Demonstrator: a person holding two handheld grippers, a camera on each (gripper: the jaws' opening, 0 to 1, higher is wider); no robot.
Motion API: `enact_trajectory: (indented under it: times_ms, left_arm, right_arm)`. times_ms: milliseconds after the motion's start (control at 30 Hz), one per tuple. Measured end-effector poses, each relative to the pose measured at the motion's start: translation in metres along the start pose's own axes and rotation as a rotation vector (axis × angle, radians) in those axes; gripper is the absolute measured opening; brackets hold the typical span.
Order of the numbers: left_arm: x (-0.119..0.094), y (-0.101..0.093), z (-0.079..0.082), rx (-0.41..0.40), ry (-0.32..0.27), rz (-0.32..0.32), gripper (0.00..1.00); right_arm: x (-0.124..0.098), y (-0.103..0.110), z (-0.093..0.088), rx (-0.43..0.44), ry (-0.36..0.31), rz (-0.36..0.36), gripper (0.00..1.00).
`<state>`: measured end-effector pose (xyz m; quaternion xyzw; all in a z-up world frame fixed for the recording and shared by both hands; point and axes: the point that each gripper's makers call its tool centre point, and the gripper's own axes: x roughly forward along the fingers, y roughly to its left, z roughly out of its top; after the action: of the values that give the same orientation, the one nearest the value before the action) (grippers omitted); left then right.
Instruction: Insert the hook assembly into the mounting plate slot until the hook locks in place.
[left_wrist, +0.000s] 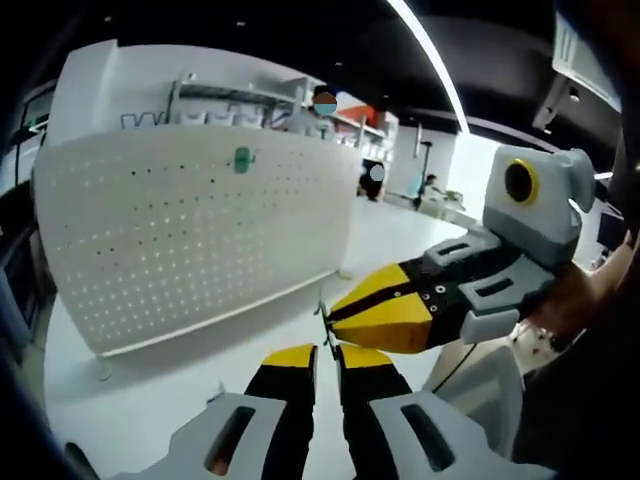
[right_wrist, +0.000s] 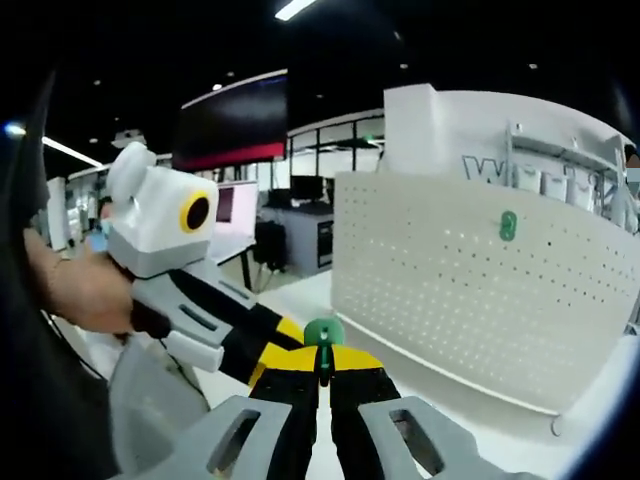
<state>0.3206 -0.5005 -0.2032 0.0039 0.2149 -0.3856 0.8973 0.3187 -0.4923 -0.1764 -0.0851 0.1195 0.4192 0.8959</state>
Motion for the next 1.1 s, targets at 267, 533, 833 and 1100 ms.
enact_trajectory:
  times_ms: [267, 533, 833, 1100]
  left_arm:
    - [-0.0011, 0.0011, -0.0019, 0.009, 0.005, -0.003, 0.04]
    - [-0.0009, 0.0008, -0.0009, -0.041, -0.008, -0.02, 0.02]
    - [-0.0012, -0.0002, 0.0006, -0.08, -0.01, -0.03, 0.01]
    - [-0.0027, -0.0016, 0.0032, -0.095, -0.013, -0.038, 0.01]
  right_arm:
    - [0.0015, 0.0035, -0.0004, -0.058, 0.016, 0.007, 0.01]
    - [0.0009, 0.0026, 0.0036, -0.049, 0.004, 0.004, 0.01]
    - [0.0002, 0.0024, 0.0047, -0.024, 0.001, 0.006, 0.01]
    - [-0.0004, 0.0017, 0.0072, -0.015, -0.005, -0.001, 0.01]
